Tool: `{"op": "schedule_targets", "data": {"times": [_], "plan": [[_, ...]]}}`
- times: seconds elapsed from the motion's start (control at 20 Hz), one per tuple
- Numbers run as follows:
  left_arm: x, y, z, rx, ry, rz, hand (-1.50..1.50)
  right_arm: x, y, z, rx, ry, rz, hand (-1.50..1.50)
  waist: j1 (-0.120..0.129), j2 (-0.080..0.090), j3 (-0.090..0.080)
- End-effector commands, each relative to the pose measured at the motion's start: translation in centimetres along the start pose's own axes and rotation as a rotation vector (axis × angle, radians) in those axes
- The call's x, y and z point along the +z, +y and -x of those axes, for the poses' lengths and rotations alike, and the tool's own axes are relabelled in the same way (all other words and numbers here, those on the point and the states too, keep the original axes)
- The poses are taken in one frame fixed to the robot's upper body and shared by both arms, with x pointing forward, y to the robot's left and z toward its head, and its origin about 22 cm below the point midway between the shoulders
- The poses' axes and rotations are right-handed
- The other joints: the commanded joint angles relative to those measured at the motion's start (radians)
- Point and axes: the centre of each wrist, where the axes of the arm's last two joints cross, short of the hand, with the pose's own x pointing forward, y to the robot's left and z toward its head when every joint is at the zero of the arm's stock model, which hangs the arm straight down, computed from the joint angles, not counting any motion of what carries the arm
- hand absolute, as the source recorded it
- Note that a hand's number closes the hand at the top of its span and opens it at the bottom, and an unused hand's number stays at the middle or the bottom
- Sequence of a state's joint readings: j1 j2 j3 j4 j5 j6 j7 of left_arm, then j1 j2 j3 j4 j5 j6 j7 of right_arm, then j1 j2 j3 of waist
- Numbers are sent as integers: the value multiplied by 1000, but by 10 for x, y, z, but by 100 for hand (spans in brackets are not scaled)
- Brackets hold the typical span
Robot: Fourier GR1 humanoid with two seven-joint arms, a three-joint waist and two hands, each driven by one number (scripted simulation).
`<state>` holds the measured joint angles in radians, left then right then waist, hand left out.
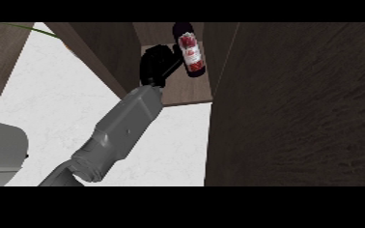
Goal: Pick up the wine, place it into the cabinet and close the cabinet
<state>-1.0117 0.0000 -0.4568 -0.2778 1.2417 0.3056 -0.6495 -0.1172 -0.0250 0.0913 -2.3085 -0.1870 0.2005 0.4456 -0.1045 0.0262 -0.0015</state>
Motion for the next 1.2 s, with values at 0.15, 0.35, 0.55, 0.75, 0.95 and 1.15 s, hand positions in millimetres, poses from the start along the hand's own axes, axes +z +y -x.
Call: {"op": "schedule_targets", "data": {"times": [0.15, 0.35, 0.55, 0.75, 0.95, 1.15], "plan": [[19, 4, 17, -8, 14, 29, 150, 0, -1, 9, -16, 5, -24, -150, -27, 3, 0], [17, -1, 14, 5, -1, 14, 150, -4, 4, 1, -21, -12, -18, -150, -34, 6, -1], [23, -11, 12, 52, -20, -11, 150, 9, 4, -2, -32, -15, -4, -150, -35, -2, -1], [16, -23, 2, 81, -3, -48, -150, -7, -3, 12, -17, -7, -8, -150, -25, 7, 0], [15, -28, -1, 71, -37, -75, -150, -3, -5, 8, -8, -4, -11, -150, -20, 2, 0], [18, -18, 8, 57, -54, -104, -150, -3, -4, 7, -12, -16, -37, -150, -39, 8, 0]]}}
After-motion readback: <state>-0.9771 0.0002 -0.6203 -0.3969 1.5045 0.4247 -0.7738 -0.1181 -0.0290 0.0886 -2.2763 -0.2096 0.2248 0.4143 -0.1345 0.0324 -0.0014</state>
